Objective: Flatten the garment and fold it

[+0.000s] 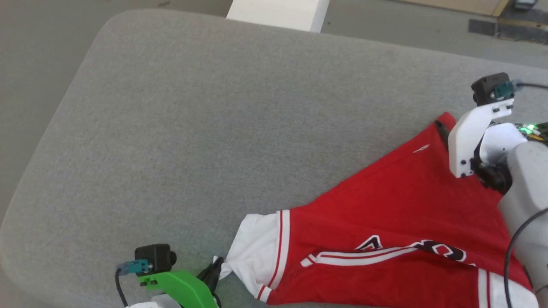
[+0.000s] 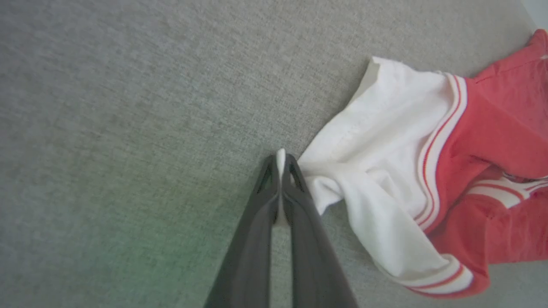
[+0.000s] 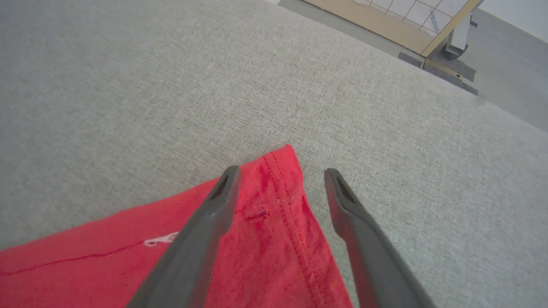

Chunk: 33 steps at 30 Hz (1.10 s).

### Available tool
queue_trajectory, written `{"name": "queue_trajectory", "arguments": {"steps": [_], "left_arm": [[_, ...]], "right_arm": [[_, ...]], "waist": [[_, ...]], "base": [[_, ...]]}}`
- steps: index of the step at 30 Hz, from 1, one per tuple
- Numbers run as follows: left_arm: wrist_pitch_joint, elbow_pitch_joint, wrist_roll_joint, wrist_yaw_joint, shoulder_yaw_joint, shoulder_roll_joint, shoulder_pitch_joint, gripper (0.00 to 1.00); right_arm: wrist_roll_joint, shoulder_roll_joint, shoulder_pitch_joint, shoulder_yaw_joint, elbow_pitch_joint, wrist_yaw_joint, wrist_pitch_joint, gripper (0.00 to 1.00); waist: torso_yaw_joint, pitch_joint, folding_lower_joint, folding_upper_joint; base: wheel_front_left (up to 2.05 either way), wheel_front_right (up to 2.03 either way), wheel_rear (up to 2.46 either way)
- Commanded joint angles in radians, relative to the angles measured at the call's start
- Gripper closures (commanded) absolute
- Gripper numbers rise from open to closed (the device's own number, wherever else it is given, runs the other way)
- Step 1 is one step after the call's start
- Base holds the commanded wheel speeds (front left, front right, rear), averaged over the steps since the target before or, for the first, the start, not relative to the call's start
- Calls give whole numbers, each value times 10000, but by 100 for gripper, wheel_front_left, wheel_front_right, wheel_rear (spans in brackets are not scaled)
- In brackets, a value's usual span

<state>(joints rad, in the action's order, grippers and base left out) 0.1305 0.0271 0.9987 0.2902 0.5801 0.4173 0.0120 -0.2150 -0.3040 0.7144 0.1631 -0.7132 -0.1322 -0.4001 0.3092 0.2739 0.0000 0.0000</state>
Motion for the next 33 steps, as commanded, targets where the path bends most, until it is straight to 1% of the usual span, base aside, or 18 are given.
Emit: {"name": "queue_trajectory", "arguments": {"steps": [1, 4, 5, 6, 7, 8, 9, 11, 12, 14, 16, 19, 21, 25, 29, 33], "left_arm": [[-18, -137, -52, -71, 52, -87, 148, 100], [-52, -268, -57, -147, 102, -182, 238, 100], [-58, -310, -52, -169, 115, -208, 258, 100], [-67, -340, -48, -184, 120, -224, 269, 100], [-79, -375, -41, -198, 123, -239, 276, 100], [-87, -401, -34, -206, 122, -247, 278, 100], [-97, -433, -27, -206, 114, -250, 276, 100], [-107, -474, -23, -193, 106, -239, 260, 100], [-115, -484, -22, -187, 97, -229, 253, 100], [-153, -484, -39, -178, 70, -185, 234, 100], [-241, -460, -62, -148, 3, -119, 182, 100], [-430, -375, -147, -65, -126, 34, 67, 100], [-628, -282, -259, 0, -232, 144, 20, 100], [-1139, -22, -515, 142, -501, 326, -41, 100], [-1775, 305, -792, 201, -816, 448, 24, 100], [-2338, 666, -1113, 103, -1140, 647, 389, 100]], "right_arm": [[-132, -84, 266, 81, -199, 15, -325, 0], [-133, -192, 599, 308, -659, 15, -1356, 0], [-159, -197, 673, 370, -810, 15, -1806, 15], [-172, -202, 723, 407, -892, 15, -2128, 54], [-189, -206, 767, 468, -924, 15, -2437, 65], [-211, -209, 785, 493, -898, 15, -2565, 85], [-248, -202, 780, 483, -818, 15, -2571, 100], [-327, -160, 644, 361, -681, 15, -2413, 100], [-338, -146, 565, 249, -571, 15, -2169, 100], [-358, -61, 289, -133, -316, 15, -1367, 100], [-333, 100, -84, -568, -12, 15, -341, 100], [-528, 495, -838, -1017, 701, 15, 1333, 100], [-637, 642, -1392, -1325, 1240, 15, 2253, 100], [-595, 961, -2596, -2005, 2464, 15, 3501, 100], [-473, 1397, -3832, -2664, 3975, 15, 3898, 100], [-349, 1743, -4885, -3246, 5641, 15, 3647, 100]], "waist": [[342, 353, 0, 0], [416, 442, 0, 0], [428, 444, 0, 0], [432, 442, 0, 0], [429, 430, 0, 0], [418, 410, 0, 0], [389, 367, 0, 0], [319, 241, 0, 0], [282, 177, 0, 0], [179, -4, 0, 0], [25, -219, 0, 0], [-277, -588, 0, 0], [-474, -785, 0, 0], [-942, -1154, 0, 0], [-1395, -1424, 0, 0], [-1779, -1602, 0, 0]], "base": [[0, 0, 0], [0, 0, 0], [0, 0, 0], [0, 0, 0], [0, 0, 0], [0, 0, 0], [0, 0, 0], [0, 0, 0], [0, 0, 0], [0, 0, 0], [0, 0, 0], [0, 0, 0], [0, 0, 0], [0, 0, 0], [0, 0, 0], [0, 0, 0]]}}
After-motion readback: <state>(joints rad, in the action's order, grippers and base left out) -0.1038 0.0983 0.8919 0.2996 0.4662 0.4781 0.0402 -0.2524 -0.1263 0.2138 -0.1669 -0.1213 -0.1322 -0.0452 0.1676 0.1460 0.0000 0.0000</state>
